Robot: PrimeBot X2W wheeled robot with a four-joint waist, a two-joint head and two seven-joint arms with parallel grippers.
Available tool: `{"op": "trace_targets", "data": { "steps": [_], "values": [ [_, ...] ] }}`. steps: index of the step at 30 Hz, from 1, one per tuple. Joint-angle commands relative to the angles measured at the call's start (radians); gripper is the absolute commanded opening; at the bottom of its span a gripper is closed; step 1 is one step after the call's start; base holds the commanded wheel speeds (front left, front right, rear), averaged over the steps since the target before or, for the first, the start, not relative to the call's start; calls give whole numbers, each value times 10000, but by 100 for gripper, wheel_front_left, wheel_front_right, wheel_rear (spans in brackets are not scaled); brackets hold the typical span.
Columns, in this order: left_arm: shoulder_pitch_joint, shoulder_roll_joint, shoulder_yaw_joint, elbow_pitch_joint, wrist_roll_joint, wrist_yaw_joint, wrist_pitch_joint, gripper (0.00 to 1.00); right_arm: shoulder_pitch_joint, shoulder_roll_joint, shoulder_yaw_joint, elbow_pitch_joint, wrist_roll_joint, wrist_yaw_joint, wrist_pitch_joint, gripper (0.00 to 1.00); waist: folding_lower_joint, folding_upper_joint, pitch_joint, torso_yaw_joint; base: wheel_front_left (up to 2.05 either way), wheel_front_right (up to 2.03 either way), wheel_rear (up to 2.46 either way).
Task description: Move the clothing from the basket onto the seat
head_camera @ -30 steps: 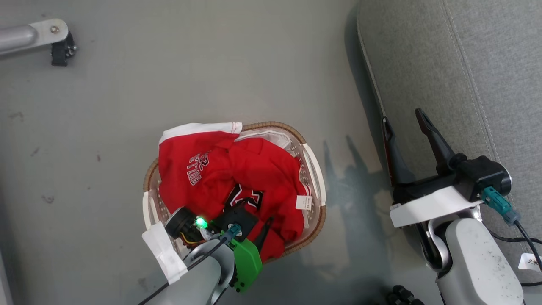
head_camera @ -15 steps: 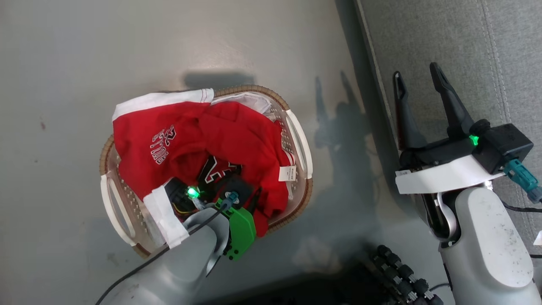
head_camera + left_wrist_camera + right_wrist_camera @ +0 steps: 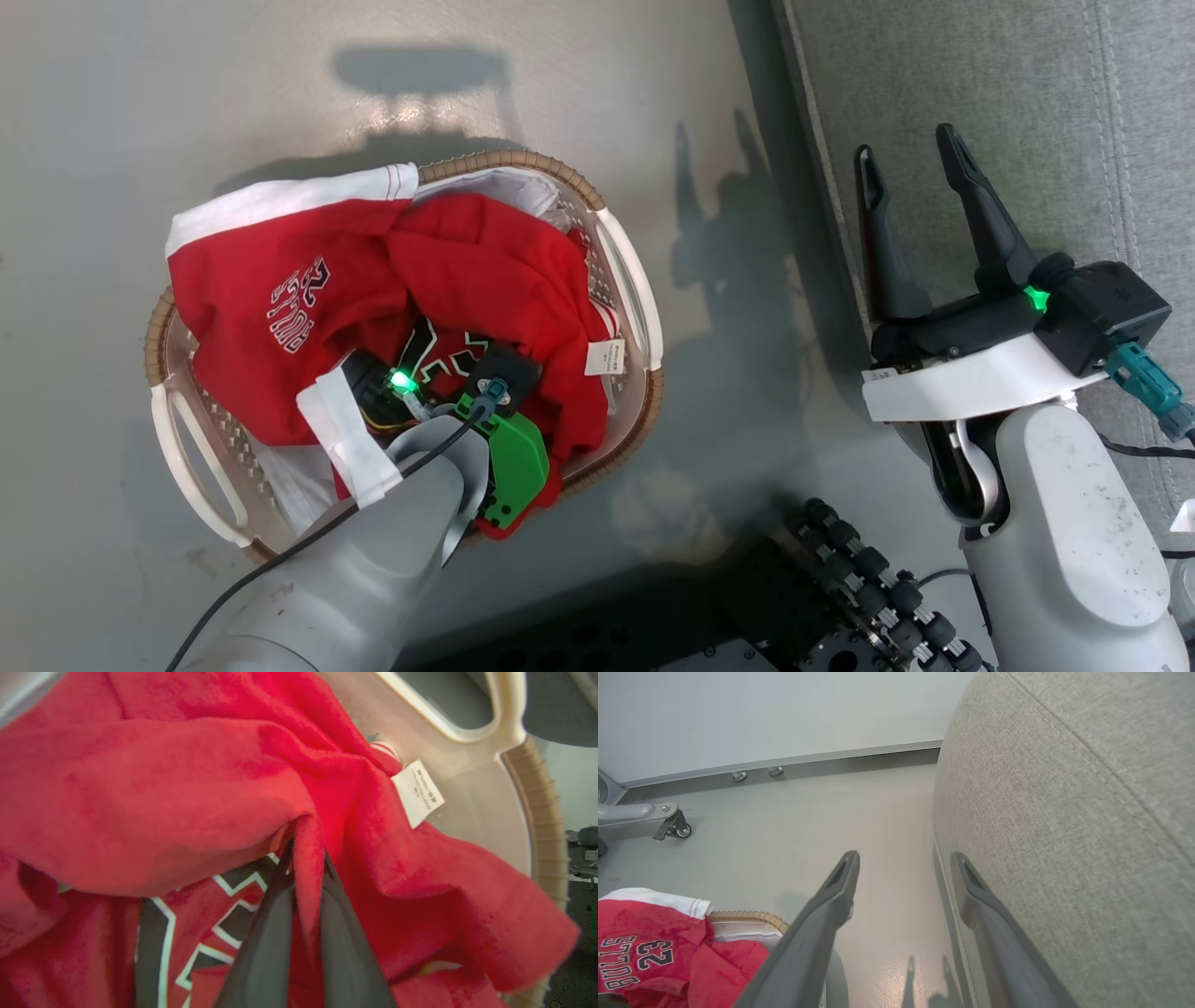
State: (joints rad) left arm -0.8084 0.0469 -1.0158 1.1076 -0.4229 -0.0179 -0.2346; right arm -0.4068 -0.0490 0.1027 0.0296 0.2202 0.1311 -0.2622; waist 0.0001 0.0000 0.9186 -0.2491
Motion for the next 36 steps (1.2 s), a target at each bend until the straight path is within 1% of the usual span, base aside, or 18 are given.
{"op": "trace_targets", "data": {
  "steps": [1,6,10,14,20,31,36],
  "values": [
    [-85,63,-75,-31,-60,-40,-70,0,-49,-26,0,53,63,-5,-42,100,-1,0,-118,-12,0,0,0],
    [161,61,-347,-122,-187,-7,-228,0,55,-26,80,271,-2,-6,-42,100,-1,0,-575,71,0,0,0],
    [466,60,-566,-85,-208,-61,-285,0,207,-27,126,500,-36,-6,-35,100,-1,0,-1278,163,0,0,0],
    [773,49,-515,-384,-205,77,-321,0,380,-29,253,607,-172,-5,-35,100,-1,0,-2088,303,0,0,0],
    [1465,384,-220,-1608,259,350,-312,0,758,-31,311,745,-272,-6,-35,100,-1,0,-3322,511,0,0,0],
    [2845,1094,323,-4020,1077,457,-315,0,2000,-34,221,1194,-653,-6,-34,100,-1,0,-5963,1192,0,0,0],
    [3115,1626,599,-5239,1586,391,-315,0,2678,-32,115,1337,-814,-6,-34,100,-1,0,-7153,1565,0,0,0]
  ]
}}
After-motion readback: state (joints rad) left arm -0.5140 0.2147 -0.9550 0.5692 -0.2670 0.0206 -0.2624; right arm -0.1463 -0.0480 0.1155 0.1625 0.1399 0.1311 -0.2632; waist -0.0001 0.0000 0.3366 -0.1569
